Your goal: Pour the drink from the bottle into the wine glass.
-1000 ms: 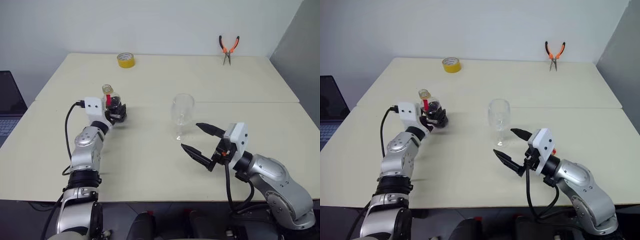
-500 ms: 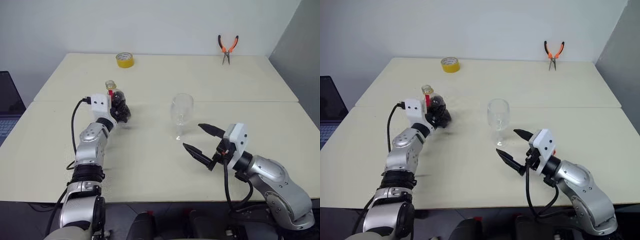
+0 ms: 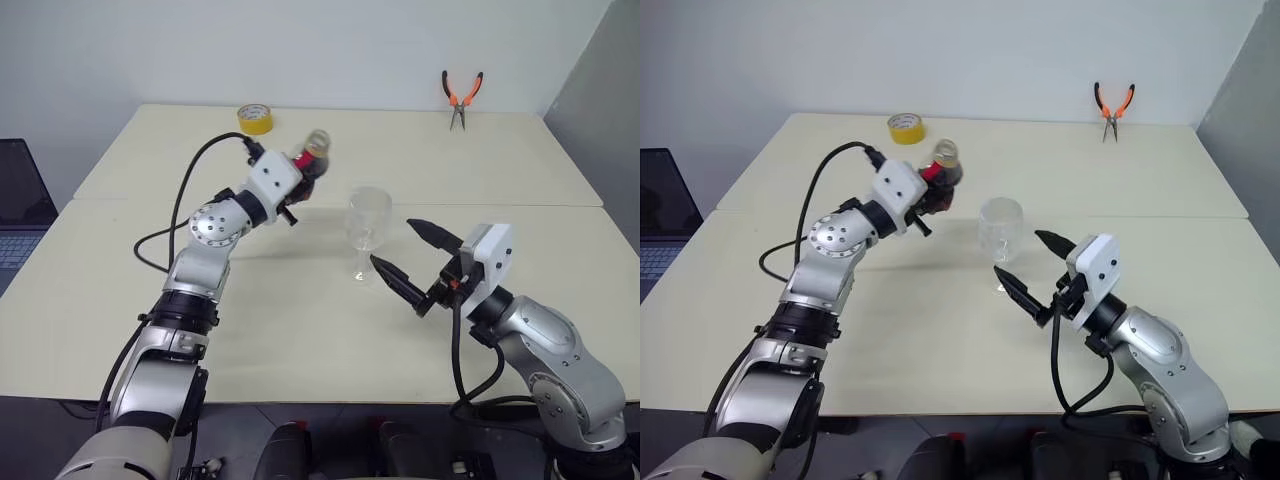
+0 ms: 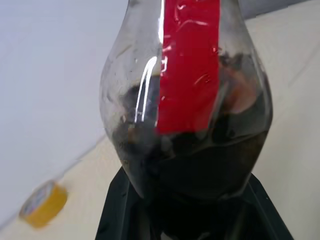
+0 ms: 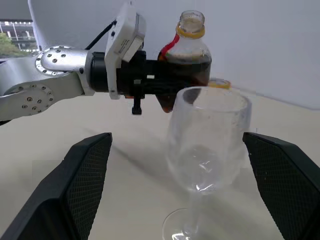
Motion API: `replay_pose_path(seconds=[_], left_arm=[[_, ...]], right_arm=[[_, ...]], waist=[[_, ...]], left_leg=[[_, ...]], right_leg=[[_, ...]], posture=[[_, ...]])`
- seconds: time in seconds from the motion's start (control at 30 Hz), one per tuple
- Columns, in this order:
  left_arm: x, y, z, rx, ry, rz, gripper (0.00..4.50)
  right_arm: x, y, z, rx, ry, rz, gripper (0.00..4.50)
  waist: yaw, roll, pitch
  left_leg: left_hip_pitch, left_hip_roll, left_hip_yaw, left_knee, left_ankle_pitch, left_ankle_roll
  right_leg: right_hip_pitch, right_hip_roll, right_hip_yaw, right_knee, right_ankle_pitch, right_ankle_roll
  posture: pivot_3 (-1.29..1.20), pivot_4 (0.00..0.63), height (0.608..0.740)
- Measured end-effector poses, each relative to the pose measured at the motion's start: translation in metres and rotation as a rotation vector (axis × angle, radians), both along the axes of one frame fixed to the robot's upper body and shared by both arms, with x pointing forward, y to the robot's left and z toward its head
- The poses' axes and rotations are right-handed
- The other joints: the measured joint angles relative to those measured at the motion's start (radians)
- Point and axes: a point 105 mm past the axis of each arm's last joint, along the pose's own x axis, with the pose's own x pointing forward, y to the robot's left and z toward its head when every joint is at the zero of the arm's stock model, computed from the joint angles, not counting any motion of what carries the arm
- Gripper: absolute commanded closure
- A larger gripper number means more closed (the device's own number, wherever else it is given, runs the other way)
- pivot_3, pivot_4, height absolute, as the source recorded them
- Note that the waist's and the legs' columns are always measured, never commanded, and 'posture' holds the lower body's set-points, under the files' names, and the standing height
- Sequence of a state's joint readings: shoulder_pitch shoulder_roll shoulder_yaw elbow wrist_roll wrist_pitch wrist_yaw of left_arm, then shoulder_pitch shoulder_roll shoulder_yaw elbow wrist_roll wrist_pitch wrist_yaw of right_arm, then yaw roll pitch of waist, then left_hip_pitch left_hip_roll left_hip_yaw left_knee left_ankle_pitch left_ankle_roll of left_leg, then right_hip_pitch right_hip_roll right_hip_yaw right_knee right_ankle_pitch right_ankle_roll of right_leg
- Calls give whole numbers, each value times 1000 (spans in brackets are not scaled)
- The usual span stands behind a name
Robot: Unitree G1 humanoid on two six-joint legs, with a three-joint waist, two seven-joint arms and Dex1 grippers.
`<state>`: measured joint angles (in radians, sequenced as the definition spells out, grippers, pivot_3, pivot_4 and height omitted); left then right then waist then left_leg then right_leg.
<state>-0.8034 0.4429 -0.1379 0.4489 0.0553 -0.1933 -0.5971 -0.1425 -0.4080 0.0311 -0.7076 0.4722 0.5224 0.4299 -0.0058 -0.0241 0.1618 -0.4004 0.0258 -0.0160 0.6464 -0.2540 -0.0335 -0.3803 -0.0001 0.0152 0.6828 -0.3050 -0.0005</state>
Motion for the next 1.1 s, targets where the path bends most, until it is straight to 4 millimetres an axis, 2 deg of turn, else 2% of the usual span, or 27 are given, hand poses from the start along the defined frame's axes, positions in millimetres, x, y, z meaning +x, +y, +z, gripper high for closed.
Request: replay_pose_path(seconds=[0.1,0.3,0.5,0.6,0.73,0.93,1.1], left_arm=[[1,-8,3,82,-62,-43,3655],[6,-7,14,228,-203,-68,3656],[5,-11,8,339,-289,-101,3702],[4,-13,13,425,-366,-122,3707],[4,-17,24,457,-443,-131,3708],[6,-21,18,505,-465,-146,3708],[7,-24,24,525,-507,-147,3708]], right_arm=[[2,-1,1,1,3,-18,0],[5,-1,2,-1,3,-39,0],[6,0,1,8,13,-43,0],[6,1,0,14,22,-45,0],[7,1,-1,15,29,-50,0],[7,5,-3,19,44,-44,0],[8,5,-4,18,49,-52,0]], waist=[[0,0,0],[1,0,0],[1,0,0],[1,0,0],[1,0,0],[1,0,0],[1,0,0]], left_leg=[[0,0,0,0,0,0],[-1,0,0,0,0,0],[-1,0,0,0,0,0],[-1,0,0,0,0,1],[-1,0,0,0,0,0],[-2,0,0,0,0,0],[-2,0,0,0,0,0]], right_leg=[[0,0,0,0,0,0],[-1,1,0,0,0,0],[-1,1,0,0,0,0],[-1,1,-1,0,0,0],[-1,1,0,0,0,0],[-2,1,0,1,0,0],[-2,1,0,1,0,0]], posture=[[0,150,740],[0,150,740],[0,150,740],[0,150,740],[0,150,740],[0,150,740],[0,150,740]])
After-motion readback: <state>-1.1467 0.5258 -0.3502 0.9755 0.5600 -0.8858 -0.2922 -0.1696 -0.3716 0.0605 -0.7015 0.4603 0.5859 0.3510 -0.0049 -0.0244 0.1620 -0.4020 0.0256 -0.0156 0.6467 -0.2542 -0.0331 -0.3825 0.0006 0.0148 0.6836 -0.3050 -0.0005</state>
